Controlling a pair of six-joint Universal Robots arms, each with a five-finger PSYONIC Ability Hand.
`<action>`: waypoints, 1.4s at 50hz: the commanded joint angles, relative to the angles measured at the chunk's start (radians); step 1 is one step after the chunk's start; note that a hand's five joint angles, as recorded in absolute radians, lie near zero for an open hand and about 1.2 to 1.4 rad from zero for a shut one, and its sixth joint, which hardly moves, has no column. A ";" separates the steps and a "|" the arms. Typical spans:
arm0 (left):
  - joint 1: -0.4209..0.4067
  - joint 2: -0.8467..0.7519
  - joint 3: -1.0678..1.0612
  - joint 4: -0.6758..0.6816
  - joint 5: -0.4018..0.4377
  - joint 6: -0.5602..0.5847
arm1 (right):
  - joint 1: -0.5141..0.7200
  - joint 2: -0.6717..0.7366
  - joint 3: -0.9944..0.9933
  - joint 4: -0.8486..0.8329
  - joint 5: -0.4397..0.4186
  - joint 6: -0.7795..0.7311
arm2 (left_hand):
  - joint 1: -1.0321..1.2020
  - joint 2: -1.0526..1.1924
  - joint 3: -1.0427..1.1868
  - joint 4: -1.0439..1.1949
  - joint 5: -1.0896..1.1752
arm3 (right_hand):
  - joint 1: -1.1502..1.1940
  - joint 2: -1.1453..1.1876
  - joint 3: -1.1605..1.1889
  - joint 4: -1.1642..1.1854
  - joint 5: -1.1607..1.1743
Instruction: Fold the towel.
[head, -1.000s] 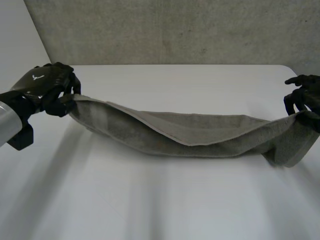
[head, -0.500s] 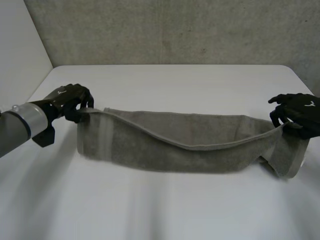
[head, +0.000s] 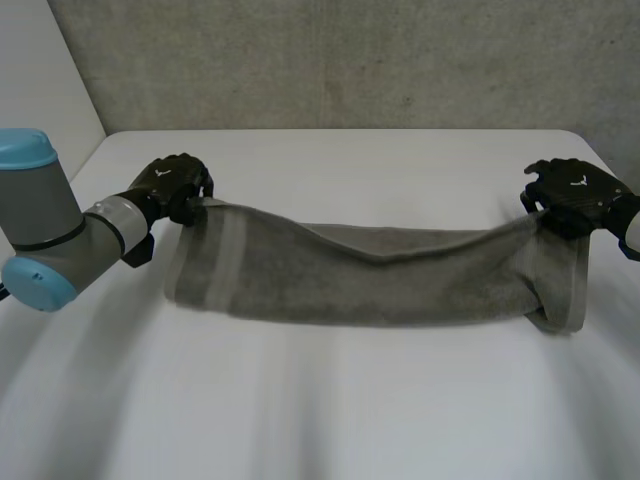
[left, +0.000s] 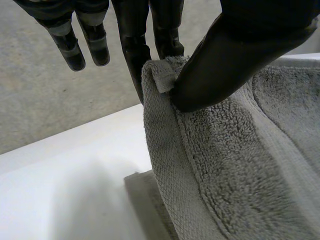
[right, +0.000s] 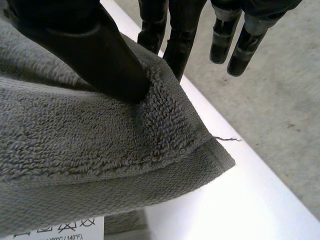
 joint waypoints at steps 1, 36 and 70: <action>0.000 -0.020 0.019 0.033 -0.046 -0.002 | 0.030 0.035 -0.020 -0.106 0.039 0.041 | 0.074 0.103 -0.043 -0.050 0.061 | 0.119 0.086 -0.007 -0.060 0.062; -0.015 -0.082 0.048 0.110 -0.097 0.003 | 0.087 0.206 -0.128 -0.244 0.094 0.038 | 0.074 0.103 -0.043 -0.050 0.061 | -0.194 -0.227 -0.007 -0.060 -0.251; -0.055 0.177 -0.274 0.052 -0.086 0.075 | 0.055 -0.196 0.265 0.004 0.172 0.112 | -1.018 -0.989 -0.043 -0.050 -1.031 | -1.103 -1.136 -0.007 -0.060 -1.160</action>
